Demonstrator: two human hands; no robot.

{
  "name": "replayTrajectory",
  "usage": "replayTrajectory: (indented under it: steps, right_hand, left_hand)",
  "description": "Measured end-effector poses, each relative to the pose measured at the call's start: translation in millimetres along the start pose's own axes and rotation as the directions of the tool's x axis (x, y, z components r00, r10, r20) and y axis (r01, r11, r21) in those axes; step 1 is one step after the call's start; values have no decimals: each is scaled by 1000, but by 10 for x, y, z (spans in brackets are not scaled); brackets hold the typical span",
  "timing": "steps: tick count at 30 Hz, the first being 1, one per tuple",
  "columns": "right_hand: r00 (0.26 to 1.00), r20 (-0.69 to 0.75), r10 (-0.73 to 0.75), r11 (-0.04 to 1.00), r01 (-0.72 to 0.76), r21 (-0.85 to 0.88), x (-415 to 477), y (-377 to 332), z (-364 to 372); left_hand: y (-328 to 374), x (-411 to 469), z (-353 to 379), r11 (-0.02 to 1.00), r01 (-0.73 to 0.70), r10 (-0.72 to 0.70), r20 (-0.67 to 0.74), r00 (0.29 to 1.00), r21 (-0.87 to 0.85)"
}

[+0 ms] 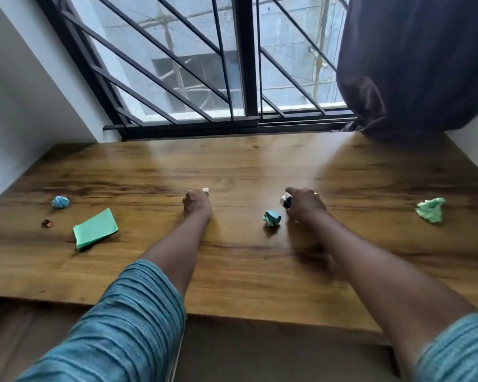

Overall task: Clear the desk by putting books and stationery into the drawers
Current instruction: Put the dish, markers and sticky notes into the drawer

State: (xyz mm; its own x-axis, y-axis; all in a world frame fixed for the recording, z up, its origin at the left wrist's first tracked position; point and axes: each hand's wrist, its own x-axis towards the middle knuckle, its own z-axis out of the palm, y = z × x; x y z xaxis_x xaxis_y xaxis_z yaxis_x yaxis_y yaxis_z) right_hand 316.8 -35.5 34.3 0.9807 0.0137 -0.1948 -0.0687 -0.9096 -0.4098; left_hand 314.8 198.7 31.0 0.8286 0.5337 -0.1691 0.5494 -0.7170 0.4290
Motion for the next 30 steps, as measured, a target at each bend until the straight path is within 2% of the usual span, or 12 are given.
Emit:
replayTrajectory:
  steps: [5, 11, 17, 24, 30]
  right_hand:
    - [967, -243, 79, 997, -76, 21, -365, 32, 18]
    - [910, -387, 149, 989, -145, 40, -1180, -299, 67]
    - [932, -326, 160, 987, -150, 55, -2170, -899, 331]
    - [982, -181, 54, 990, -29, 136, -3051, -1601, 874]
    - [994, -99, -44, 977, 64, 205, -3713, -2101, 1353]
  left_hand:
    - [-93, -215, -176, 991, -120, 121, 3, 993, -64]
    - [-509, -852, -518, 958, -272, 274, -1, 962, -94]
    - [-1351, -1492, -884, 947, -321, 321, 20, 947, -14]
    - [-2322, -1921, -1172, 975, -217, 217, -16, 976, -42]
    - [-3093, -2271, -1568, 994, -108, 108, -22, 994, -7]
